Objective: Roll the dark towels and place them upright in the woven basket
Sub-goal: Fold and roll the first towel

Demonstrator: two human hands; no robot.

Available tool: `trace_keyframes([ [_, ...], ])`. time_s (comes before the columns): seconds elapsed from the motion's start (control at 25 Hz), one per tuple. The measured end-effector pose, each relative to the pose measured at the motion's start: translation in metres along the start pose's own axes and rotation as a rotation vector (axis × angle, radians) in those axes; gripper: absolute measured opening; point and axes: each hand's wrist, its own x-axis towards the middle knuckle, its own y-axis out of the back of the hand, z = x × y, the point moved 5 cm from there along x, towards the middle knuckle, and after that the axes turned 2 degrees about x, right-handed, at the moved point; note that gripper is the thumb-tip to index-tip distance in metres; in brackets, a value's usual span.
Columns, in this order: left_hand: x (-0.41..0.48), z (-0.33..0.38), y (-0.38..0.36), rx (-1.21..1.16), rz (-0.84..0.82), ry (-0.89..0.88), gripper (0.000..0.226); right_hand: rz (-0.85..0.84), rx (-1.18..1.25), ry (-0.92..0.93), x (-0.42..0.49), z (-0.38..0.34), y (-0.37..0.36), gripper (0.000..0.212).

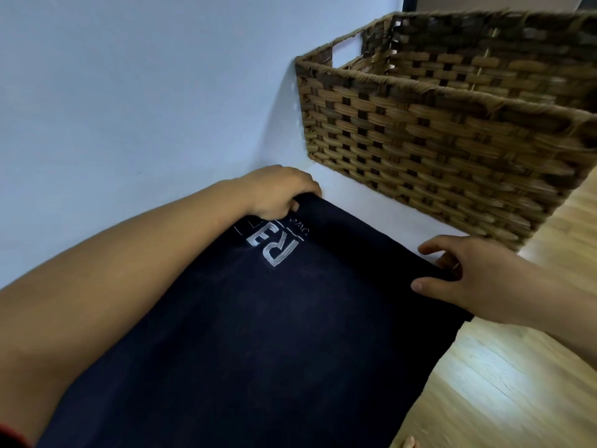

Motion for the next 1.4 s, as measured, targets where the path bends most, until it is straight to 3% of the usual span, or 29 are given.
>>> trace_keyframes([
  [0.16, -0.011, -0.001, -0.007, -0.016, 0.332, -0.032, 0.046, 0.130, 0.118, 0.099, -0.007, -0.007, -0.003, 0.024],
  [0.28, -0.013, 0.005, -0.010, 0.030, 0.521, -0.045, 0.038, 0.285, 0.089, 0.178, -0.010, -0.006, -0.002, 0.024],
  [0.56, -0.034, 0.008, -0.017, 0.040, 0.670, -0.068, 0.036, 0.521, -0.168, 0.410, -0.022, -0.016, -0.018, 0.029],
  [0.76, -0.054, 0.002, -0.030, -0.007, 0.625, -0.138, 0.043, 0.601, -0.375, 0.582, -0.028, -0.022, -0.026, 0.028],
  [0.88, -0.070, -0.002, -0.038, -0.031, 0.617, -0.094, 0.038, 0.622, -0.466, 0.681, -0.030, -0.027, -0.028, 0.028],
  [0.96, -0.079, -0.001, -0.041, -0.087, 0.628, -0.074, 0.035, 0.569, -0.457, 0.742, -0.033, -0.025, -0.025, 0.018],
  [1.04, -0.086, -0.001, -0.039, -0.124, 0.627, -0.055, 0.032, 0.444, -0.338, 0.738, -0.034, -0.024, -0.020, 0.030],
  [1.16, -0.078, 0.000, -0.014, -0.141, 0.519, 0.035, 0.032, 0.266, -0.054, 0.571, -0.030, -0.034, -0.003, 0.036],
  [1.24, -0.058, -0.003, 0.006, -0.160, 0.342, 0.119, 0.024, 0.183, 0.112, 0.366, -0.013, -0.031, 0.008, 0.015],
  [1.28, -0.046, -0.003, 0.015, -0.170, 0.236, 0.145, 0.031, 0.149, 0.134, 0.297, -0.006, -0.029, 0.011, 0.008],
  [1.4, -0.016, 0.002, 0.029, -0.208, -0.045, 0.091, 0.066, 0.060, 0.088, 0.155, 0.008, -0.022, 0.012, 0.031],
])
